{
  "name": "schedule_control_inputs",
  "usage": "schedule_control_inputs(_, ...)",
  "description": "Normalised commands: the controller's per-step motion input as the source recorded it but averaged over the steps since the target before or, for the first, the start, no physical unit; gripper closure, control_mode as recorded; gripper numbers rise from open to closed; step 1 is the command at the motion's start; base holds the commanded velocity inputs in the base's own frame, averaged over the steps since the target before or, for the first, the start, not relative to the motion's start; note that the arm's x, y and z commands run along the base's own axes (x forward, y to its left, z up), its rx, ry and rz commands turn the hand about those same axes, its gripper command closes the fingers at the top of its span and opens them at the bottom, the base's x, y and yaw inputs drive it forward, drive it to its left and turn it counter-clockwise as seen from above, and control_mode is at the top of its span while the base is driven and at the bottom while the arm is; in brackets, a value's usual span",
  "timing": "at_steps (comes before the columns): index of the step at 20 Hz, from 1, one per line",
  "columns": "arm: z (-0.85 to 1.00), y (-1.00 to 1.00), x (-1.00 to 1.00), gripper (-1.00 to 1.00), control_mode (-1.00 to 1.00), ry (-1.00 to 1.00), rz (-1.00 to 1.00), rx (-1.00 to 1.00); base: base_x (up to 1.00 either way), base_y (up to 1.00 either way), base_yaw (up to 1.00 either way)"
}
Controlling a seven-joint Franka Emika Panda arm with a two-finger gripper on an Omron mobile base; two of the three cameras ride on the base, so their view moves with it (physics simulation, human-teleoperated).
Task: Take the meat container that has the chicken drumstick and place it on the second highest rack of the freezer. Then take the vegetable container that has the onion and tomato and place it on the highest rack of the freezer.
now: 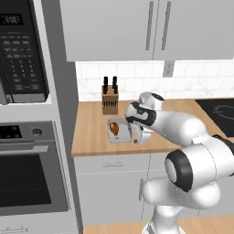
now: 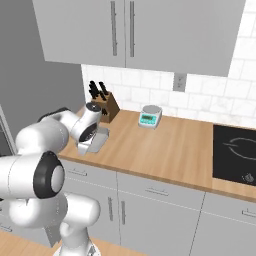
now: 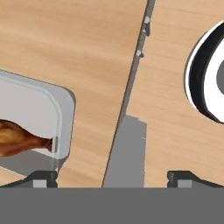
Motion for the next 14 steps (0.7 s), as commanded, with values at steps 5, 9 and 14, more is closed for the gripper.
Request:
schedule_control_inputs(5, -0.05, 0.01, 0.37, -1.00, -1.00, 0.01, 0.00, 0.00, 0.00, 0.00, 0.00)
schedule_control_inputs(9, -0.05, 0.04, 0.27, -1.00, -1.00, 0.00, 0.03, 0.00, 0.00, 0.00, 0.00)
schedule_control_inputs(14, -0.22, 0.23, 0.15, -1.00, -1.00, 0.01, 0.01, 0.00, 0.00, 0.00, 0.00)
